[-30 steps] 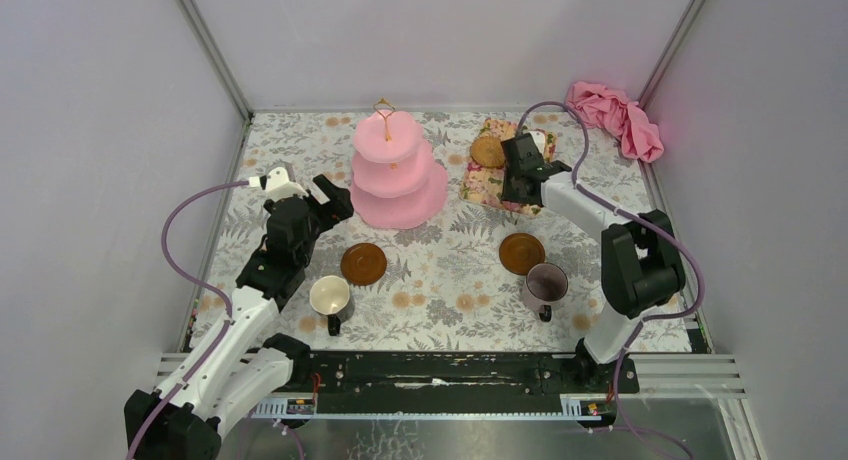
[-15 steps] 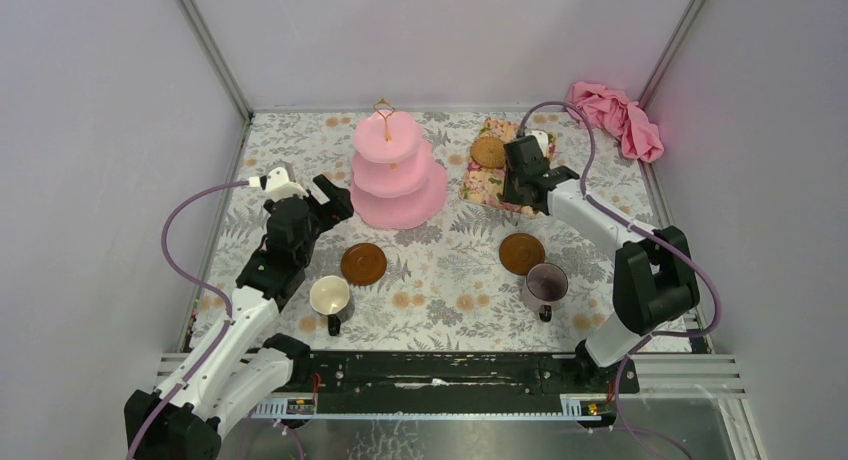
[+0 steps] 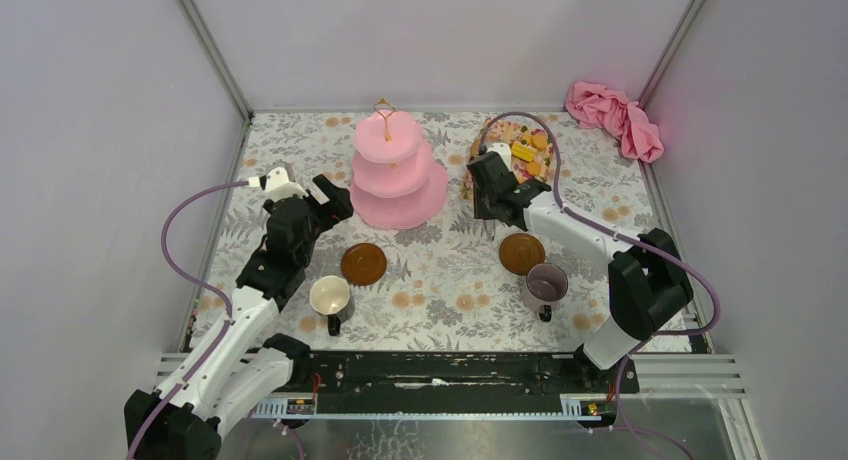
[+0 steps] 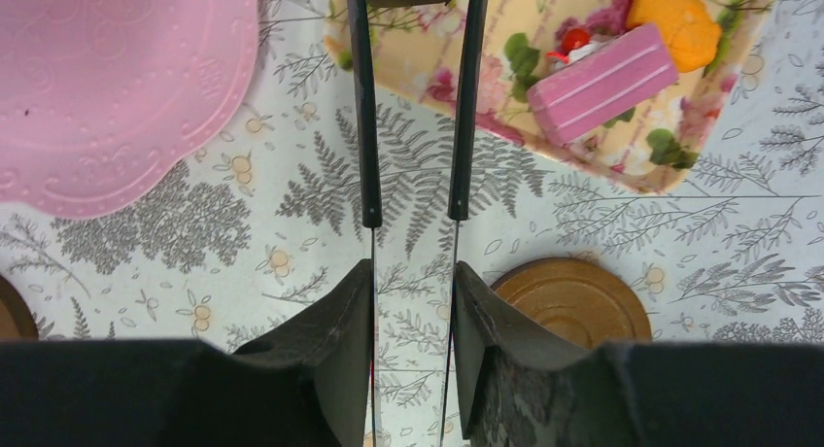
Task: Serve the afternoon tea
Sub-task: Pick up the desert from the tray.
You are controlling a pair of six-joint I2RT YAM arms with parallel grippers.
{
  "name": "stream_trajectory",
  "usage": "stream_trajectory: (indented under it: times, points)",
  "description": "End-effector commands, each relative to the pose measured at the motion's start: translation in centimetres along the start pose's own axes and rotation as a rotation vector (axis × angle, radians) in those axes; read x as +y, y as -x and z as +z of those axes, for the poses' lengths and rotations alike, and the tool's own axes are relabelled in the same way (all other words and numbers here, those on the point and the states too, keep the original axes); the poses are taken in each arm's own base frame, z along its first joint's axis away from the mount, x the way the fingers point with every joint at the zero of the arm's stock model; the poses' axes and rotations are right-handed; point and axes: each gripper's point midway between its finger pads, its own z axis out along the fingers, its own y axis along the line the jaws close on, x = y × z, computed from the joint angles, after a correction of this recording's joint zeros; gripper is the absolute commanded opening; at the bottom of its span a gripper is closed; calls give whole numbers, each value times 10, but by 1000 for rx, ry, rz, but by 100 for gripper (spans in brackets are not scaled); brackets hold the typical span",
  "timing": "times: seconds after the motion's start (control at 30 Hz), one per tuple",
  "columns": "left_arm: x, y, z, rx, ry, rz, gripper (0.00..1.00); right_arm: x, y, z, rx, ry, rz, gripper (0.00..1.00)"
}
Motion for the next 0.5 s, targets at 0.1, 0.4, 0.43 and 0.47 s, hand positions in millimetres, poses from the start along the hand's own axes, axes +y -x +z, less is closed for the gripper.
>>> stream_trajectory:
  times: [0.1,0.4,0.43,0.47]
  points:
    - [-6,12,0,-54,-20,1,100,31,15,-16,-74,36,6,23]
    - [-6,12,0,-52,-21,0,100,55,5,-13,-68,64,-28,23]
    - [-7,12,0,-53,-21,0,100,57,6,-13,-69,69,-28,23]
    - [-6,12,0,-54,-21,1,100,59,7,-14,-71,75,-31,23]
